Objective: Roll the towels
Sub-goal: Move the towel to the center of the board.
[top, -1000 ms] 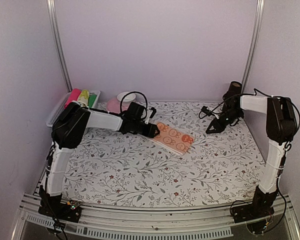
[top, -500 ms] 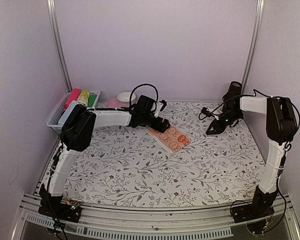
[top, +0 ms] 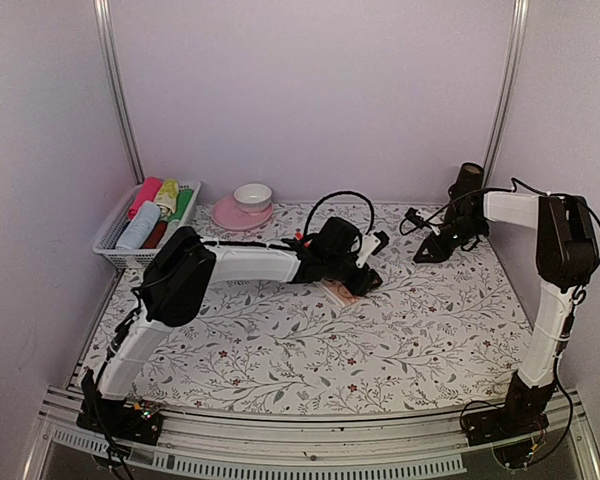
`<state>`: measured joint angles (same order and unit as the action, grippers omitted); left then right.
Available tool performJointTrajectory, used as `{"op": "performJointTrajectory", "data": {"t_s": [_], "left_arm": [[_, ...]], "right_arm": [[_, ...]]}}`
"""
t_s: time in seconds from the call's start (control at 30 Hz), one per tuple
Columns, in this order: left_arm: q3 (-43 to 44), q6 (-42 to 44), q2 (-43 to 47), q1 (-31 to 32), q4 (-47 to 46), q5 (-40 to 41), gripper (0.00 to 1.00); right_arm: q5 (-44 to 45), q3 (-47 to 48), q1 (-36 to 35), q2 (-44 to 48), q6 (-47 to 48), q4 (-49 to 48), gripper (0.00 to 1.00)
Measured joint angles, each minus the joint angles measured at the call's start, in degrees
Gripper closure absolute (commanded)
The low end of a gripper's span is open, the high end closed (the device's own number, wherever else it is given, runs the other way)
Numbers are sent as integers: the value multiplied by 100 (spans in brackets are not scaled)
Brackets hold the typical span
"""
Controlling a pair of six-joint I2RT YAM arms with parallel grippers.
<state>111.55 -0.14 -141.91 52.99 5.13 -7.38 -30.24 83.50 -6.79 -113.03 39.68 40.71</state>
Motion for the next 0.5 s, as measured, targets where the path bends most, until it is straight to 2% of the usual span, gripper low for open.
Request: {"op": "performJointTrajectory", "data": {"t_s": [0.3, 0.5], "left_arm": [[164, 59, -337, -166, 7, 81, 47], [197, 87, -400, -164, 22, -35, 56]], "right_arm": [[2, -9, 48, 7, -4, -13, 80], [4, -33, 48, 7, -2, -17, 80]]}}
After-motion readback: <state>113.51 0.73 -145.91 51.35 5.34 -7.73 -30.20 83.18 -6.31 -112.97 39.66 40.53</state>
